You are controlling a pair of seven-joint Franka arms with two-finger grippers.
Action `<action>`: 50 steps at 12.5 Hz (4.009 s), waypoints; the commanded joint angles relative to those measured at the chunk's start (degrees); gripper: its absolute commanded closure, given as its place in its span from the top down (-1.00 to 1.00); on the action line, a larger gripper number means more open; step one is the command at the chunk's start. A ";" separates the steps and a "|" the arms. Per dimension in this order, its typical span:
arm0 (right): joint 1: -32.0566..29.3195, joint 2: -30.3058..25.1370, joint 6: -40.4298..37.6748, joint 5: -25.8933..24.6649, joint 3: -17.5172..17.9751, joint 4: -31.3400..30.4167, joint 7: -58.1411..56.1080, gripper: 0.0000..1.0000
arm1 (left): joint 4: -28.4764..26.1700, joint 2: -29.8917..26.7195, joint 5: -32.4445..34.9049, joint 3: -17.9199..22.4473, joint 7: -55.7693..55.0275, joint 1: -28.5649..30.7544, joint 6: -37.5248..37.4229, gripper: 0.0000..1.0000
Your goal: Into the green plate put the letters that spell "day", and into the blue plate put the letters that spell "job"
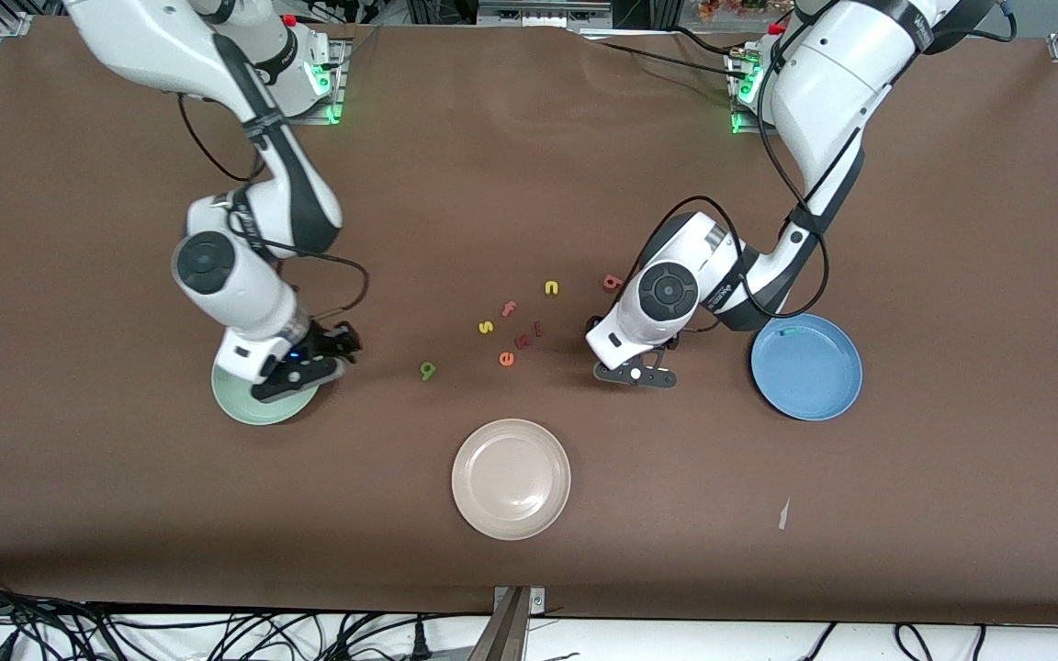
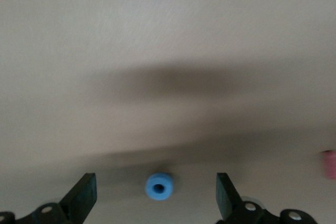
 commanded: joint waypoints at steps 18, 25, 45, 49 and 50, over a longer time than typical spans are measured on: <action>18.48 16.32 8.35 10.29 -10.22 7.77 28.53 0.23 | -3.57 -6.91 2.80 -0.34 0.89 2.38 -7.27 -1.00; 18.13 15.00 7.65 9.68 -10.84 7.77 27.99 -0.23 | -3.74 -12.82 4.54 -0.08 28.64 17.91 -17.49 -1.00; -1.72 -9.78 -10.54 4.51 -10.05 -8.91 -5.74 -0.64 | 8.65 -11.93 -4.32 -7.63 32.90 25.77 -26.98 1.00; -2.79 -12.51 -12.20 4.14 -10.05 -11.22 -4.97 1.00 | 8.74 -11.15 -3.44 -8.16 32.02 24.02 -26.20 1.00; -2.70 -13.21 -12.82 4.05 -9.96 -10.78 -4.18 1.00 | 8.74 -11.23 -3.26 -7.99 32.02 23.84 -24.80 1.00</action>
